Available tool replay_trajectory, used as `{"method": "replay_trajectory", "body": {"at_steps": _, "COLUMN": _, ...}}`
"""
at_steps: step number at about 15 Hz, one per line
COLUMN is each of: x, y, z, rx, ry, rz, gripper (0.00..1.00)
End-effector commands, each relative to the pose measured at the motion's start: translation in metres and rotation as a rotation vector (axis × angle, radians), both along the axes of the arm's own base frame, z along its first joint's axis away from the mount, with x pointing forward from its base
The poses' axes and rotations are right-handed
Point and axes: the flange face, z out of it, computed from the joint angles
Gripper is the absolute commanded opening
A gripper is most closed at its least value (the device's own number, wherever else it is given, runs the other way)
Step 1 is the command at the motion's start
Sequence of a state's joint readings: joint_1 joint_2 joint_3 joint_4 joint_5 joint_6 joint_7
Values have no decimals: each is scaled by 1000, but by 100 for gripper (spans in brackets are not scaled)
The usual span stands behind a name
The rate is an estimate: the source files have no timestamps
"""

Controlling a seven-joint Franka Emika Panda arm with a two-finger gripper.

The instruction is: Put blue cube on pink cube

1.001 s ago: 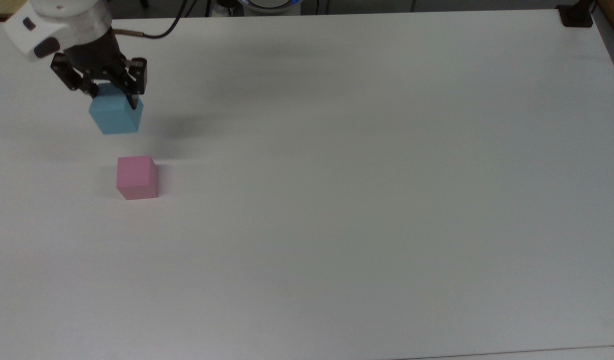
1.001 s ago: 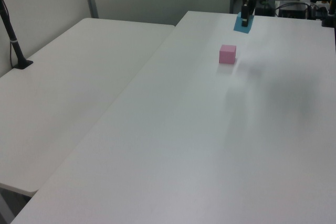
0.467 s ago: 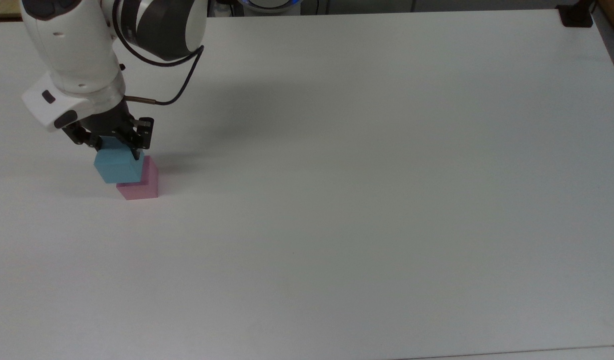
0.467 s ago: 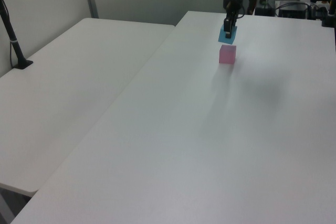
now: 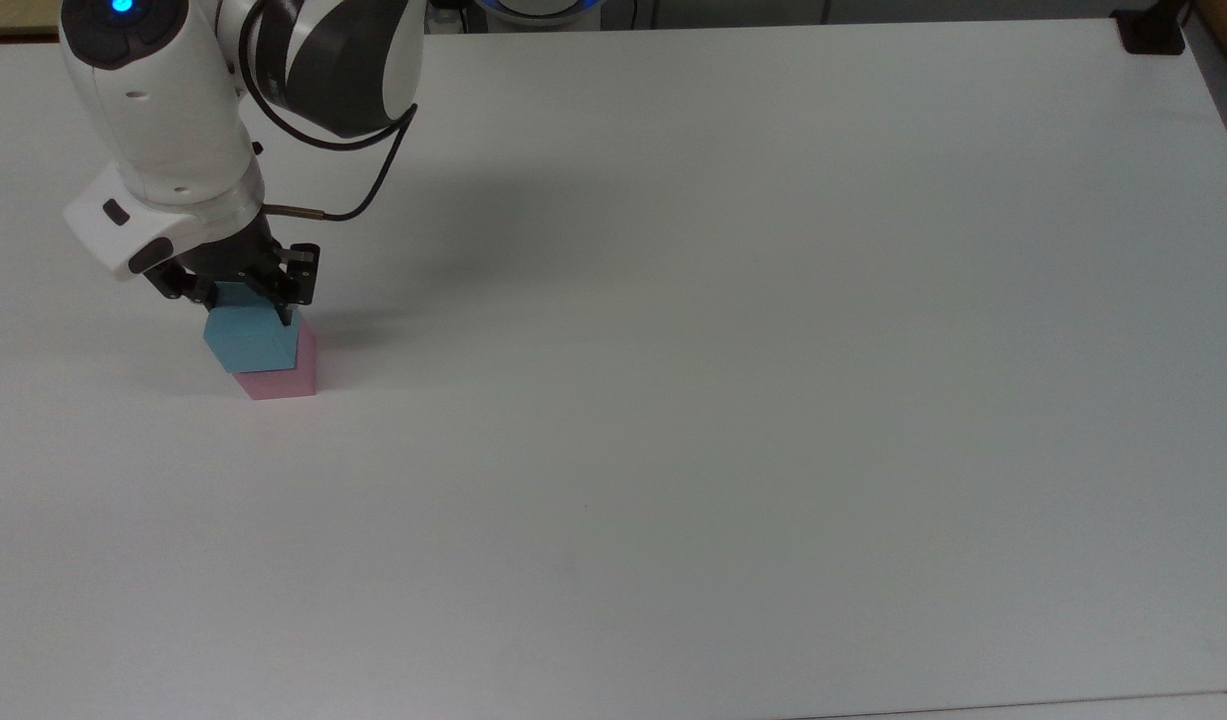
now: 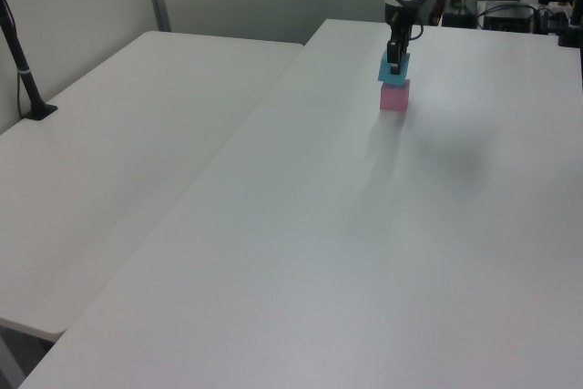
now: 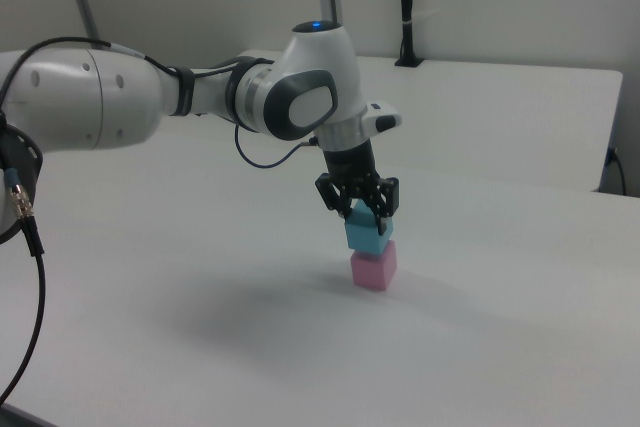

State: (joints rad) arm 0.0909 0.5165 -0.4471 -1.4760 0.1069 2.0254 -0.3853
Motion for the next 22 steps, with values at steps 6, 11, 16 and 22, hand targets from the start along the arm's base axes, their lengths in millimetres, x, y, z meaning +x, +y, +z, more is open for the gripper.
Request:
{"method": "replay_trajectory", "body": {"at_steps": 6, "x": -5, "y": -4, "z": -9, "rx": 8, "ry": 13, "rz": 33, "gripper": 100}}
{"method": "replay_trajectory", "body": {"at_steps": 11, "x": -9, "y": -5, "z": 23, "rx": 18, "ry": -49, "rz": 6, "gripper": 100}}
{"method": "replay_trajectory", "body": {"at_steps": 16, "x": -37, "y": 1, "z": 113, "rx": 76, "ry": -131, "rz": -152, "gripper": 100}}
{"method": "replay_trajectory", "body": {"at_steps": 22, "x": -98, "y": 0, "z": 179, "rx": 76, "ry": -44, "rz": -141, "gripper": 100}}
